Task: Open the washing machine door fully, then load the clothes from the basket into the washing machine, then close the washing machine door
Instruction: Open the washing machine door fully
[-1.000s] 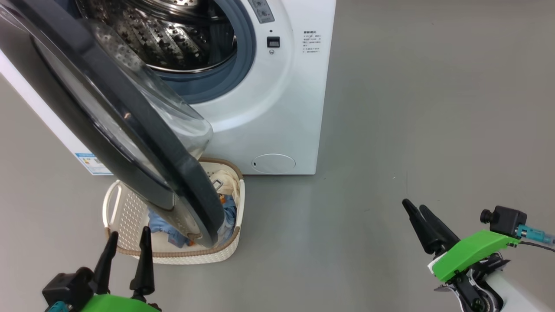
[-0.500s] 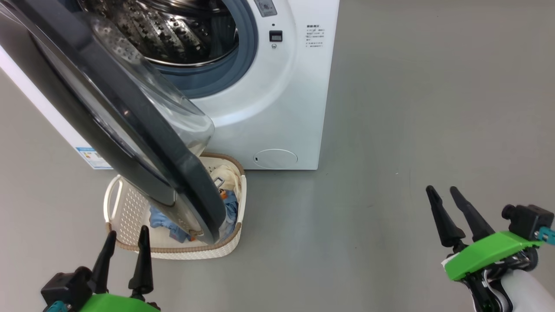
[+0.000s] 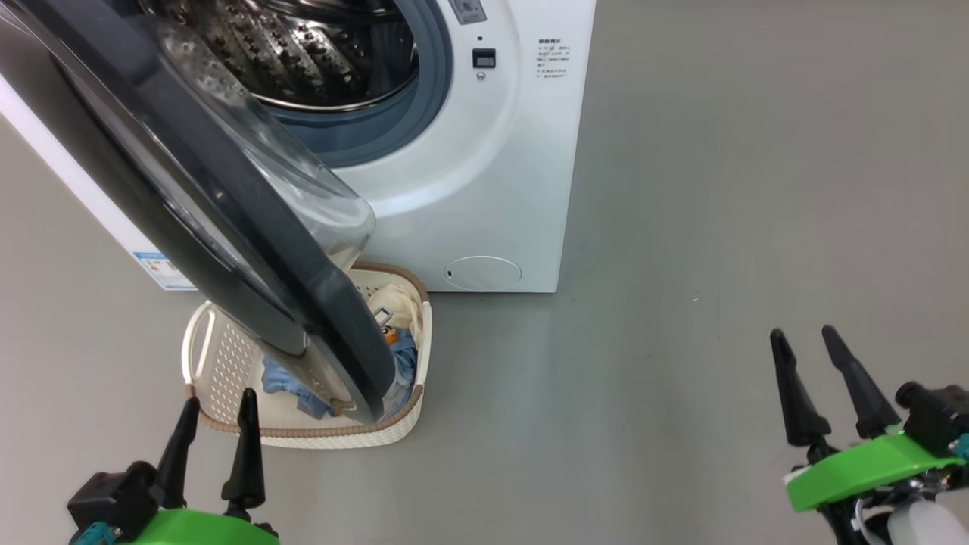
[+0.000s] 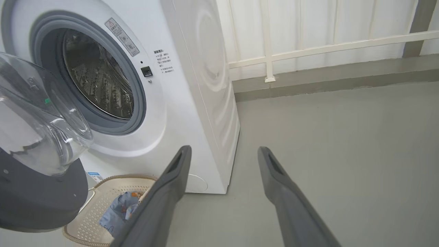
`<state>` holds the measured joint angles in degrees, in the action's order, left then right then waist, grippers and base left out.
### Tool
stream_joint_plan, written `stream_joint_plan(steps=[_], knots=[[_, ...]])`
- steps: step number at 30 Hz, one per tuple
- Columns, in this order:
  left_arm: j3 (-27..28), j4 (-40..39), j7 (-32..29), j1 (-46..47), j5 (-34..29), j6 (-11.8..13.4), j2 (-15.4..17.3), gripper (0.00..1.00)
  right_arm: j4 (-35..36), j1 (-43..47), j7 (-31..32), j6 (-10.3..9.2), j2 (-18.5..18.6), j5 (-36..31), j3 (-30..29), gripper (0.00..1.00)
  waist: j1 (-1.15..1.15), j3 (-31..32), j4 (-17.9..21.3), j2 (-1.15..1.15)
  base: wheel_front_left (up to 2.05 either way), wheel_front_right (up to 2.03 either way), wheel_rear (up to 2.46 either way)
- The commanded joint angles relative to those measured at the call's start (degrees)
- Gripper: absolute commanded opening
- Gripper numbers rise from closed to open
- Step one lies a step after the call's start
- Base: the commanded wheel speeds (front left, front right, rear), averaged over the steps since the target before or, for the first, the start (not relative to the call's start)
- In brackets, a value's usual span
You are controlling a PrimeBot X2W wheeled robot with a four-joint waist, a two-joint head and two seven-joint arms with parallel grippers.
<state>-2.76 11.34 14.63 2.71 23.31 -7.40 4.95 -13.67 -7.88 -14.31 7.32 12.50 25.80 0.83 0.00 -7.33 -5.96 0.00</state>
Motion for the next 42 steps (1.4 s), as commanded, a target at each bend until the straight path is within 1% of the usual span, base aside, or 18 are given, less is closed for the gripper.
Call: stream_joint_plan(steps=[1, 8, 15, 21, 22, 23, 24, 27, 30, 33, 37, 40, 42], knots=[[2.1, -1.6, 0.4, 2.3, -0.6, -0.1, 1.0, 1.00, 1.3, 1.2, -0.7, 0.17, 0.0, -1.9, 0.8, 1.00, 0.00, -0.1, -0.1, 0.00, 0.00, 0.00, 0.00], [2.1, -1.1, 0.4, 2.4, -0.6, -0.1, 0.7, 1.00, 0.1, 3.2, -0.7, 0.17, -1.5, -5.7, 0.4, 1.00, 0.00, -0.1, -0.5, 0.00, 0.00, 0.00, 0.00], [2.4, -0.8, 0.4, 2.8, -0.7, -0.1, 0.6, 1.00, 0.1, 3.6, -0.7, 0.17, -2.1, -5.7, 0.3, 1.00, 0.00, 0.1, -0.5, 0.00, 0.00, 0.00, 0.00], [4.4, -2.4, 0.4, 3.8, -0.1, -0.1, 0.1, 1.00, 0.7, 4.2, -0.7, 0.17, -2.0, -5.2, -0.2, 1.00, 0.00, 0.9, -0.9, 0.00, 0.00, 0.00, 0.00], [4.7, -3.1, 0.4, 3.9, 0.1, -0.1, 0.1, 0.73, 0.8, 4.4, -0.7, 0.17, -1.9, -5.2, -0.2, 1.00, 0.00, 1.0, -0.9, 0.00, 0.00, 0.00, 0.00], [5.2, -4.0, 0.4, 4.0, 0.3, -0.1, 0.0, 0.19, 0.8, 4.6, -0.7, 0.17, -1.9, -5.2, -0.3, 1.00, 0.00, 1.2, -1.0, 0.00, 0.00, 0.00, 0.00], [5.7, -5.1, 0.4, 4.1, 0.4, -0.1, -0.1, 0.00, 0.9, 4.7, -0.7, 0.17, -1.9, -5.3, -0.4, 1.00, 0.00, 1.3, -1.2, 0.00, 0.00, 0.00, 0.00], [8.2, -9.6, 0.4, 4.6, 0.2, -0.1, -0.4, 0.00, 1.1, 5.3, -0.7, 0.17, -1.9, -5.5, -0.5, 1.00, 0.00, 1.6, -1.5, 0.00, 0.00, 0.00, 0.00], [10.1, -16.0, 0.4, 5.4, 0.4, -0.1, -1.0, 0.00, 1.2, 5.8, -0.7, 0.17, -1.8, -5.7, -0.5, 1.00, 0.00, 1.9, -1.8, 0.00, 0.00, 0.00, 0.00], [9.3, -23.3, 0.4, 6.0, 1.1, -0.1, -1.6, 0.00, 1.2, 6.2, -0.7, 0.17, -1.7, -5.9, -0.5, 1.00, 0.00, 2.0, -2.0, 0.00, 0.00, 0.00, 0.00], [4.1, -31.1, 0.4, 6.0, 1.6, -0.1, -1.9, 0.00, 1.5, 6.3, -0.7, 0.17, -1.8, -6.2, -0.5, 1.00, 0.00, 1.7, -2.0, 0.00, 0.00, 0.00, 0.00], [-2.1, -33.3, 0.4, 5.5, 1.4, -0.1, -2.0, 0.00, 1.6, 6.2, -0.7, 0.17, -1.9, -6.5, -0.5, 1.00, 0.00, 1.4, -1.9, 0.00, 0.00, 0.00, 0.00], [-6.7, -32.9, 0.4, 5.4, 2.1, -0.1, -2.0, 0.00, 1.7, 6.1, -0.7, 0.17, -2.0, -6.6, -0.5, 1.00, 0.00, 1.1, -1.9, 0.00, 0.00, 0.00, 0.00]])
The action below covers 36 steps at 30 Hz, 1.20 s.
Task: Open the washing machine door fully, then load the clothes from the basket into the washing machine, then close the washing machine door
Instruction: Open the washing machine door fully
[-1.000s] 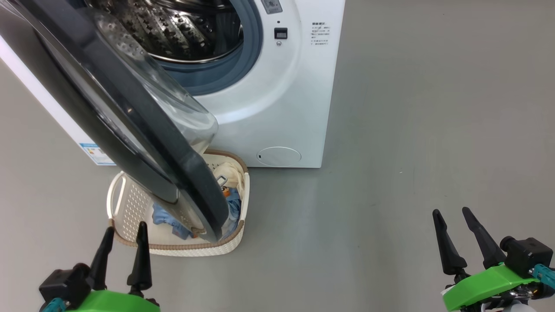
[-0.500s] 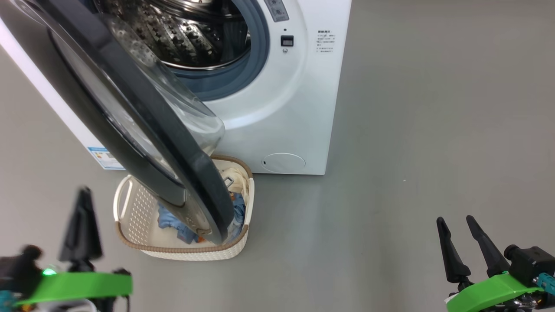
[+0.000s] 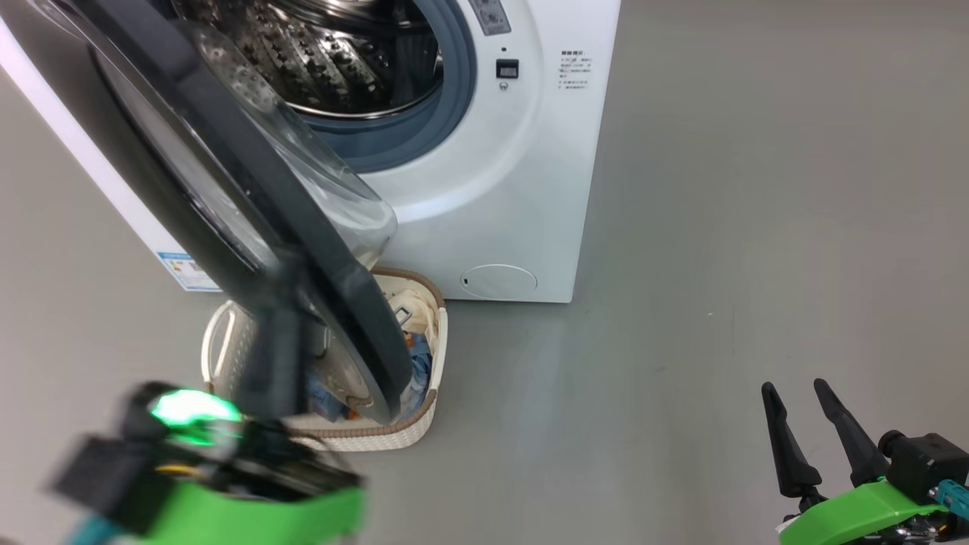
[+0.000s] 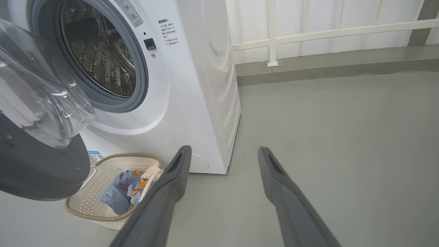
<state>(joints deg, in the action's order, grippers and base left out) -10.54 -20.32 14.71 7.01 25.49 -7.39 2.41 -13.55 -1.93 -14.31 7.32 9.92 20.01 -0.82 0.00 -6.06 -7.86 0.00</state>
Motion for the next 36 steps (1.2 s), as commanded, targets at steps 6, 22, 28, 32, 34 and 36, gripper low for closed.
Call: stream_joint_plan(steps=[6, 22, 28, 32, 34, 36], knots=[[-9.9, 6.7, 0.3, 2.9, 3.1, 1.0, 0.5, 0.00, 1.7, -0.4, -0.7, 0.17, 0.5, -1.0, 1.5, 1.00, 0.00, -0.9, 0.3, 0.00, 0.00, 0.00, 0.00], [-14.3, 27.3, 0.3, 11.1, 9.3, 2.4, 0.5, 0.00, 2.1, -1.9, -0.7, 0.17, 0.4, -1.7, 1.9, 1.00, 0.00, -2.2, 0.4, 0.00, 0.00, 0.00, 0.00], [-11.7, 31.6, 0.3, 12.3, 10.2, 2.2, 0.5, 0.00, 2.5, -1.9, -0.7, 0.17, 0.5, -1.9, 2.0, 1.00, 0.00, -2.0, 0.3, 0.00, 0.00, 0.00, 0.00], [-10.8, 32.5, 0.3, 12.3, 10.5, 1.9, 0.5, 0.00, 2.8, -1.9, -0.7, 0.17, 0.5, -2.1, 1.8, 1.00, 0.00, -1.9, 0.0, 0.00, 0.00, 0.00, 0.00], [-10.4, 32.6, 0.3, 12.2, 10.6, 1.9, 0.5, 0.00, 2.9, -1.9, -0.7, 0.17, 0.5, -2.2, 1.7, 1.00, 0.00, -1.9, -0.2, 0.00, 0.00, 0.00, 0.00], [-10.0, 32.6, 0.3, 12.1, 10.6, 1.9, 0.5, 0.00, 3.1, -1.8, -0.7, 0.17, 0.6, -2.3, 1.5, 1.00, 0.00, -1.8, -0.6, 0.00, 0.00, 0.00, 0.00]])
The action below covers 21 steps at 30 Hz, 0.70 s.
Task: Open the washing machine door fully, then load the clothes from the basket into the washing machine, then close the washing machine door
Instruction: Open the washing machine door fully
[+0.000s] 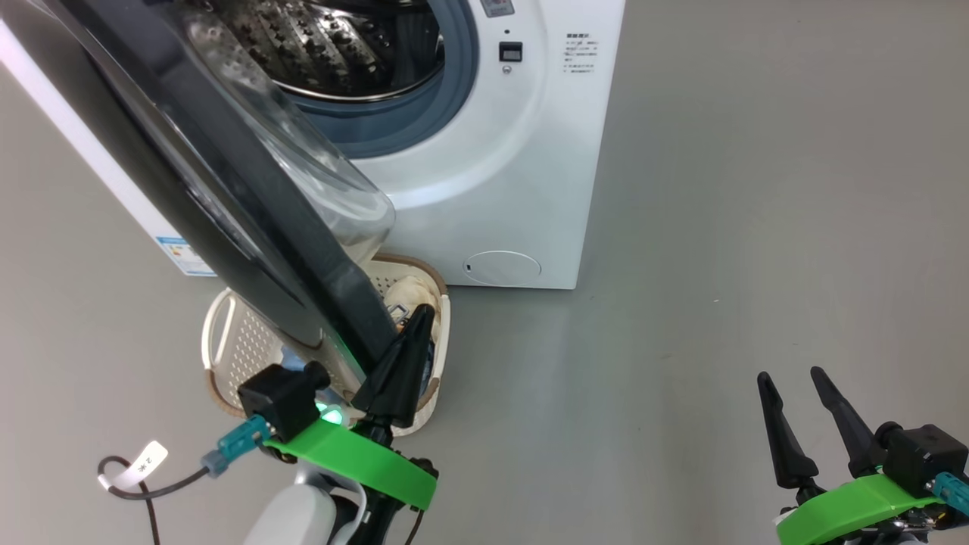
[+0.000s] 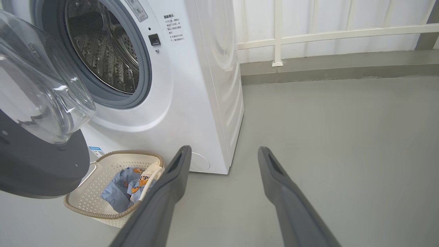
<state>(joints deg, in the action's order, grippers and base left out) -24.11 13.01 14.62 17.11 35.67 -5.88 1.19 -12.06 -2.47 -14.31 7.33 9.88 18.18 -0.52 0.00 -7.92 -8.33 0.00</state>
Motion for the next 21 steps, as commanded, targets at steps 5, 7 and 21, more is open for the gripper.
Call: stream_joint_plan(steps=[5, 7, 21], knots=[[4.3, -1.0, 0.4, 1.5, 0.5, 0.4, 1.7, 0.00, 1.9, -1.3, -0.7, 0.16, 0.9, -0.7, 1.0, 1.00, 0.00, 0.1, -1.1, 0.00, 0.00, 0.00, 0.00], [4.7, -1.3, 0.4, 1.2, 0.6, 0.5, 1.7, 0.00, 2.0, -1.3, -0.7, 0.16, 1.0, -0.7, 1.0, 1.00, 0.00, 0.2, -1.6, 0.00, 0.00, 0.00, 0.00], [6.0, -5.0, 0.4, -3.2, -0.9, 1.2, 1.7, 0.00, 2.4, -1.1, -0.7, 0.16, 1.3, -0.9, 1.4, 1.00, 0.00, 0.5, -4.4, 0.00, 0.00, 0.00, 0.00]])
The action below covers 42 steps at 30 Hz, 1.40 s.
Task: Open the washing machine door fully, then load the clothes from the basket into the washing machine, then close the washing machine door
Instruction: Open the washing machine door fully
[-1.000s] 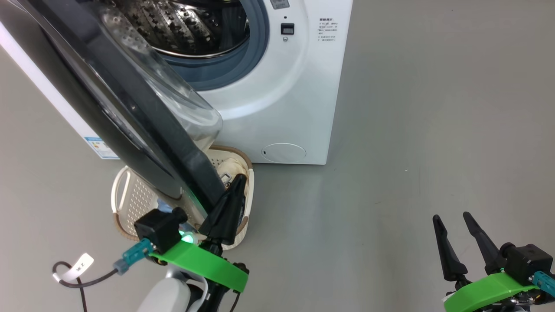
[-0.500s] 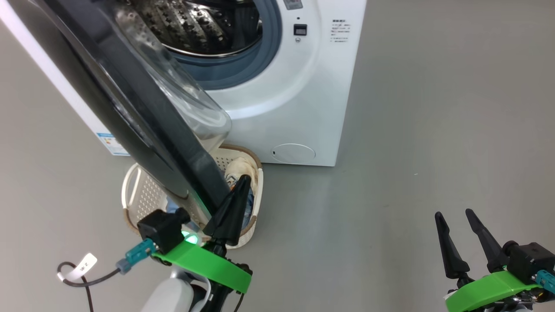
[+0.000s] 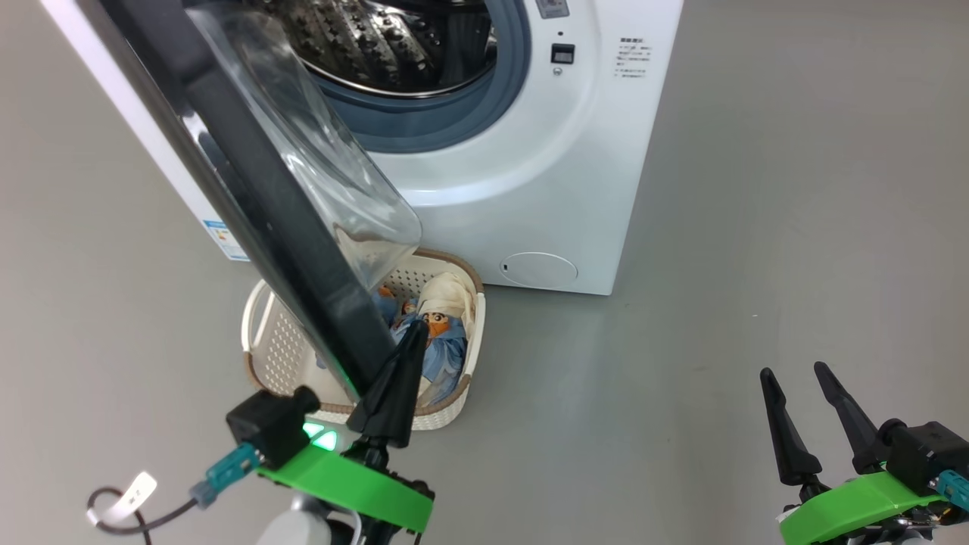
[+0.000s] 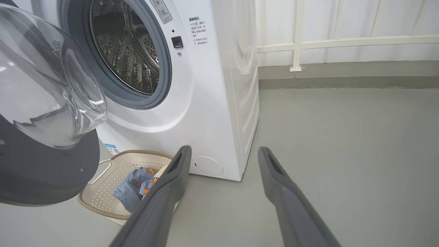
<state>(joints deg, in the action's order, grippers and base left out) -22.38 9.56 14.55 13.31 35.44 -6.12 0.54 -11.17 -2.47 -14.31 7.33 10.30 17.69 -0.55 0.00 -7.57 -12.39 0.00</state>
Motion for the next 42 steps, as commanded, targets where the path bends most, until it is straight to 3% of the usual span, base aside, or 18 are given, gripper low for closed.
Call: stream_joint_plan(steps=[1, 19, 33, 42], knots=[[4.4, -2.0, 0.4, 0.1, -0.8, 1.6, 2.3, 0.00, 1.5, -1.0, -0.7, 0.16, 0.9, -0.4, 1.5, 1.00, 0.00, 0.2, -0.5, 0.00, 0.00, 0.00, 0.00], [7.2, -6.8, 0.4, -7.9, -2.8, 4.1, 2.3, 0.00, 1.8, -0.1, -0.7, 0.16, 1.2, -0.1, 1.3, 1.00, 0.00, 0.8, -3.5, 0.00, 0.00, 0.00, 0.00], [13.5, -8.1, 0.4, -11.9, -4.5, 5.3, 2.3, 0.00, 1.7, 0.4, -0.7, 0.16, 1.4, 0.1, 1.4, 1.00, 0.00, 1.7, -6.0, 0.00, 0.00, 0.00, 0.00], [21.4, -8.1, 0.4, -13.2, -5.3, 7.1, 2.4, 0.00, 1.7, 0.9, -0.7, 0.16, 1.4, 0.2, 1.9, 1.00, 0.00, 2.0, -7.2, 0.00, 0.00, 0.00, 0.00]])
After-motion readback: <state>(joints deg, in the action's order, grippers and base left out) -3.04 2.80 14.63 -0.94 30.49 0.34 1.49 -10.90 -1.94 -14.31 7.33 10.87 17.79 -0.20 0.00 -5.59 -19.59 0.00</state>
